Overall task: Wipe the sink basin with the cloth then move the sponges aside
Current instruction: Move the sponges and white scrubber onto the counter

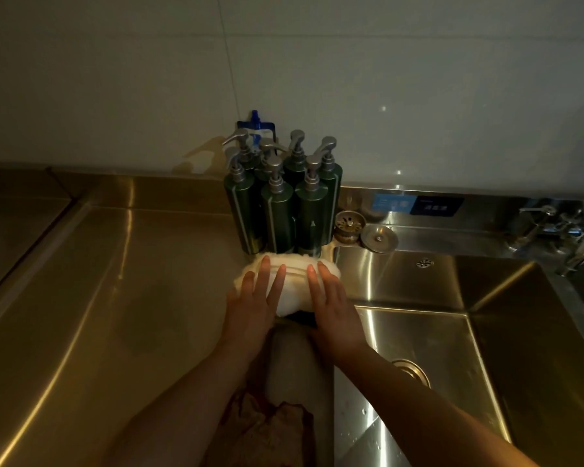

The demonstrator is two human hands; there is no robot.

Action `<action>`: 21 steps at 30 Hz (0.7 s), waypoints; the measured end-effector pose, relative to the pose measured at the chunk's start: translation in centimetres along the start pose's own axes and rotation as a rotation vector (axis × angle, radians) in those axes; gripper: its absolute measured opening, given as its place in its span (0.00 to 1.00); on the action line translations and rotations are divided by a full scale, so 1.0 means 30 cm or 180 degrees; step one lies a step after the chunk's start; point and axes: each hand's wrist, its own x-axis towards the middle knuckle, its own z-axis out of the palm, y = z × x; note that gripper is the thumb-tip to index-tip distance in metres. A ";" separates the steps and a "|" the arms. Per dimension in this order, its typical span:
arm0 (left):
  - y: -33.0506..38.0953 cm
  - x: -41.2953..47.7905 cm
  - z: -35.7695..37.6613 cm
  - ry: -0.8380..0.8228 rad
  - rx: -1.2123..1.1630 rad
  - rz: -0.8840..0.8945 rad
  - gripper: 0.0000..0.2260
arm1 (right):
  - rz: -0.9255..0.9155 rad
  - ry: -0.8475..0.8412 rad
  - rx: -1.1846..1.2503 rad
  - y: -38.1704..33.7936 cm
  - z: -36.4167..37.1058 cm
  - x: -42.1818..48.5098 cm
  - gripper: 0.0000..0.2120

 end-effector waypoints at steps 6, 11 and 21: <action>0.002 0.041 0.023 0.0037 0.0215 0.0012 0.44 | 0.0093 -0.0112 -0.0062 0.031 0.021 0.023 0.43; 0.004 0.071 0.042 0.0143 0.0086 -0.0034 0.49 | 0.0176 -0.0234 -0.0100 0.056 0.020 0.057 0.45; -0.003 0.108 0.053 0.0309 0.0048 -0.0053 0.49 | 0.0293 -0.0251 -0.0349 0.070 0.021 0.092 0.45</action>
